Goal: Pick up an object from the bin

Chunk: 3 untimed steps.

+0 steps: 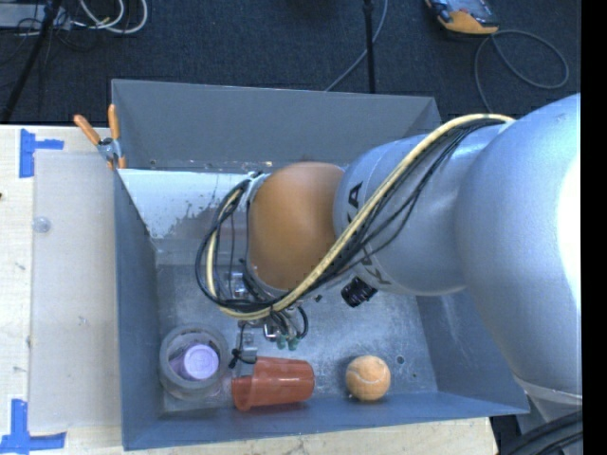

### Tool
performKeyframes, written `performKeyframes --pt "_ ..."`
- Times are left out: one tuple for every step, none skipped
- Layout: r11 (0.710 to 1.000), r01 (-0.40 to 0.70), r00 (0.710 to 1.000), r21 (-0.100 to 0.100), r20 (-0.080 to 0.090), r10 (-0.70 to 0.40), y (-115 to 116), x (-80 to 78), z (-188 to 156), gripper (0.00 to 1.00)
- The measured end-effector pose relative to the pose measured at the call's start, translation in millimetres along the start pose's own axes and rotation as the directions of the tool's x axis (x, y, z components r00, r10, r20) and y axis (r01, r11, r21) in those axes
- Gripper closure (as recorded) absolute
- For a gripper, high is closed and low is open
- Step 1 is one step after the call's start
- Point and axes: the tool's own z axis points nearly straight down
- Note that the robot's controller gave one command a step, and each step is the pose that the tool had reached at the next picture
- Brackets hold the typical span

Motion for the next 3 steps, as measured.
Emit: performKeyframes --pt "1.000 -0.005 1.000 -0.002 0.007 0.005 -0.8 -2.0 -4.5 0.00" --pt "0.980 0.198 0.980 0.002 0.007 -0.198 27.8 14.3 26.8 0.00" --pt "0.948 0.318 0.948 0.002 0.002 -0.318 44.4 29.0 35.7 0.00"
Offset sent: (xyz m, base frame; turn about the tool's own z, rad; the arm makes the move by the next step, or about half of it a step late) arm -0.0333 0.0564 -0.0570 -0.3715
